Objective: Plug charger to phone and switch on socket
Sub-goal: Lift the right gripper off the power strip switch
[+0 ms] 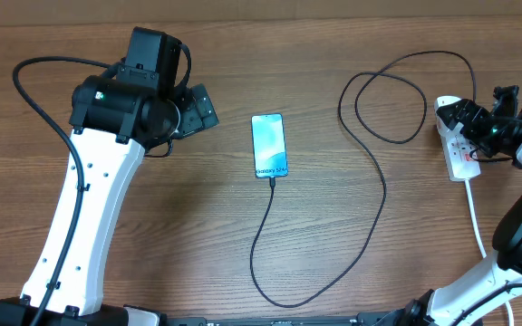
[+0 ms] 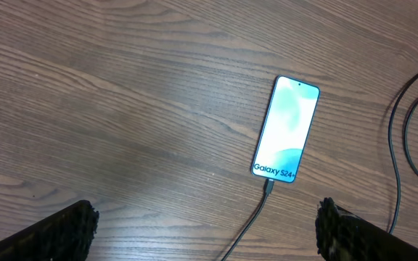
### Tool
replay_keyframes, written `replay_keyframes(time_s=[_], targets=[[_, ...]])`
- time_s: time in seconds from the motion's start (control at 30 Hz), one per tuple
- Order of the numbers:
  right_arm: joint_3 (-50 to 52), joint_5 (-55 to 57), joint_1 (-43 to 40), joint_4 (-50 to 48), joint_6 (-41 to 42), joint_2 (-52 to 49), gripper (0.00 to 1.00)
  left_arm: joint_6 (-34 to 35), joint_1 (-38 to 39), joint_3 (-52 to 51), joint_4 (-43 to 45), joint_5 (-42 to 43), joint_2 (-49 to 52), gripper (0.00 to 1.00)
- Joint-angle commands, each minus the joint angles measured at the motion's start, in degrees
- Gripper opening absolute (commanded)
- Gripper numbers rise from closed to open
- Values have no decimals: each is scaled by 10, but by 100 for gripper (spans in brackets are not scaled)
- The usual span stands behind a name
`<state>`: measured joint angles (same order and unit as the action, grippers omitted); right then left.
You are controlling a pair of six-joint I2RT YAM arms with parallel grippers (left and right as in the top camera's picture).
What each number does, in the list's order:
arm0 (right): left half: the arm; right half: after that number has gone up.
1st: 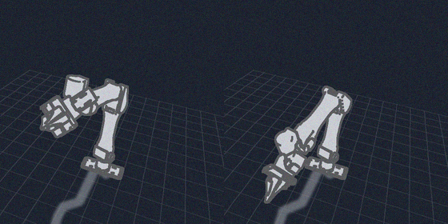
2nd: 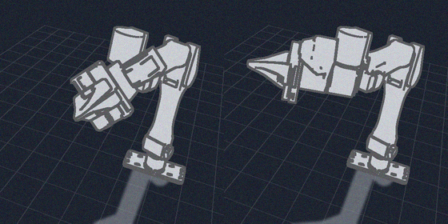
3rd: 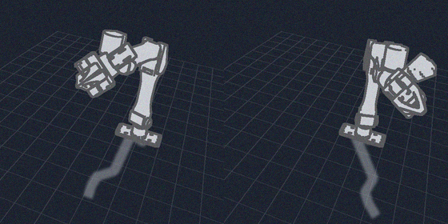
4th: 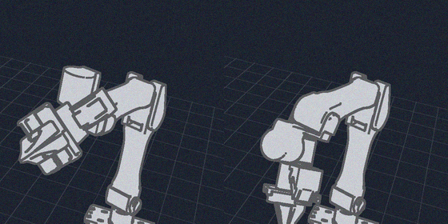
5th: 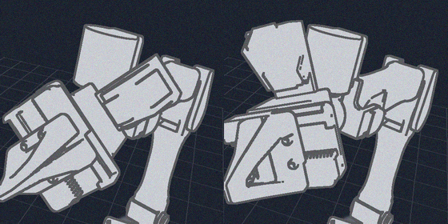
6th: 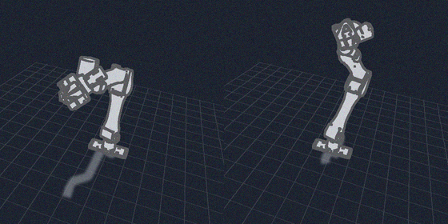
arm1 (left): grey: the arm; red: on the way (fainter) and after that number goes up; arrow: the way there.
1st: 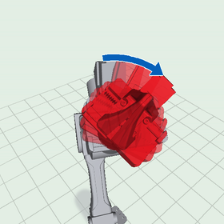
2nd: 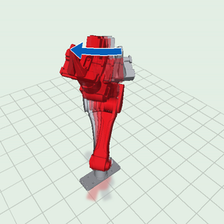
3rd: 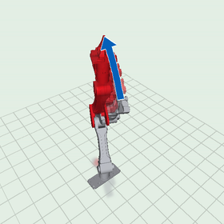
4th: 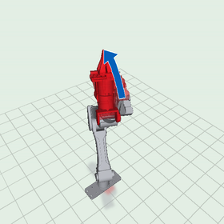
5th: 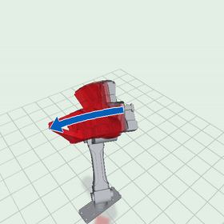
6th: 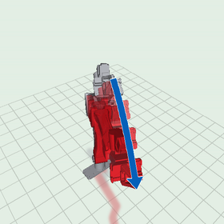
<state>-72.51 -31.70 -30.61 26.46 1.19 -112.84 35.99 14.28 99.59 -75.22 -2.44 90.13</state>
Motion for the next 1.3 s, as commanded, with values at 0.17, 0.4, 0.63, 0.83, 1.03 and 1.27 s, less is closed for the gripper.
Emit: replay_keyframes(time_s=[0.17,0.4,0.63,0.83,1.03,1.27], targets=[[26,50,10,50,33,41,100,-7,4,3,1,-9,-4,100],[26,64,10,73,33,121,100,-7,4,3,1,-9,-4,100],[26,67,10,108,32,217,100,-7,4,3,1,-9,-4,100],[26,68,10,139,14,312,100,-7,4,3,1,-9,-4,99],[26,60,10,170,14,393,100,-7,4,3,1,-9,-4,100],[27,60,10,170,14,399,100,-7,4,3,1,-9,-4,100]])
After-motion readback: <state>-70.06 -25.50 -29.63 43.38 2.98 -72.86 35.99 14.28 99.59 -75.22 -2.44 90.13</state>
